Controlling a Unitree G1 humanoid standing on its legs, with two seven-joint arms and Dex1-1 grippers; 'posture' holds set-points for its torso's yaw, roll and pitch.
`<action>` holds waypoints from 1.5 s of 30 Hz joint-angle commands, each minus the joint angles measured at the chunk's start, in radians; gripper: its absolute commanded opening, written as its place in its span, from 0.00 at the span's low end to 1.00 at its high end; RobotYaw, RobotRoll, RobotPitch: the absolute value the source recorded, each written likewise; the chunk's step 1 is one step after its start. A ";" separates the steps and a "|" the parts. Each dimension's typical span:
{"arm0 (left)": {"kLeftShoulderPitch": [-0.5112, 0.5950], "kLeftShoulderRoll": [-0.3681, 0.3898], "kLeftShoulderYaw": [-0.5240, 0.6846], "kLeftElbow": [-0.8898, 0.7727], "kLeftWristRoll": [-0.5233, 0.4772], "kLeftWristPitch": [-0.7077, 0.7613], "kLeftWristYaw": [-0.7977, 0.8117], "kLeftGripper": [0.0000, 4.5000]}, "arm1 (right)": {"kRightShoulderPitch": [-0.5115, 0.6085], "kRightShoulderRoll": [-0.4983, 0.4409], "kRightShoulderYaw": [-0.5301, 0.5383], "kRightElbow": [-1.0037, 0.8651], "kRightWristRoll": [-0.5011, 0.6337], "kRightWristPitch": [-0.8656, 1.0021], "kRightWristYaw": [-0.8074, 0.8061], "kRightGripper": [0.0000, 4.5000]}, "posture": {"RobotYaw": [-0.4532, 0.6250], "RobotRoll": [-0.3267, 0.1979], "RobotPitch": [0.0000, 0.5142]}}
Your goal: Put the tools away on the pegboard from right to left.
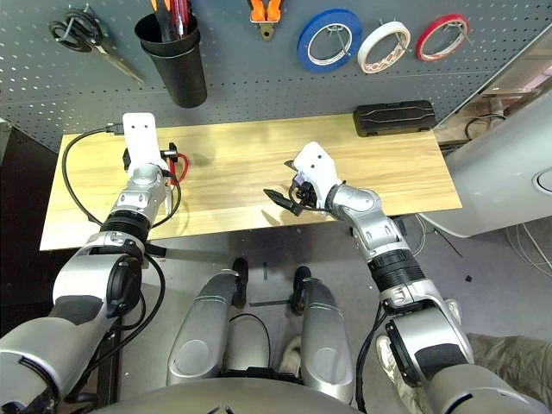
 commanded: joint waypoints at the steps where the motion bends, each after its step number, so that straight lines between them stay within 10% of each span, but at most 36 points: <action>1: 0.012 0.010 0.008 0.043 -0.002 0.002 0.031 0.99 | 0.013 -0.004 -0.006 0.029 -0.008 -0.009 0.006 1.00 | 0.56 0.62 0.58; 45: 0.049 0.015 0.015 0.237 -0.021 0.124 0.016 0.91 | 0.039 -0.056 -0.020 -0.072 0.011 0.055 0.021 1.00 | 0.52 0.62 0.59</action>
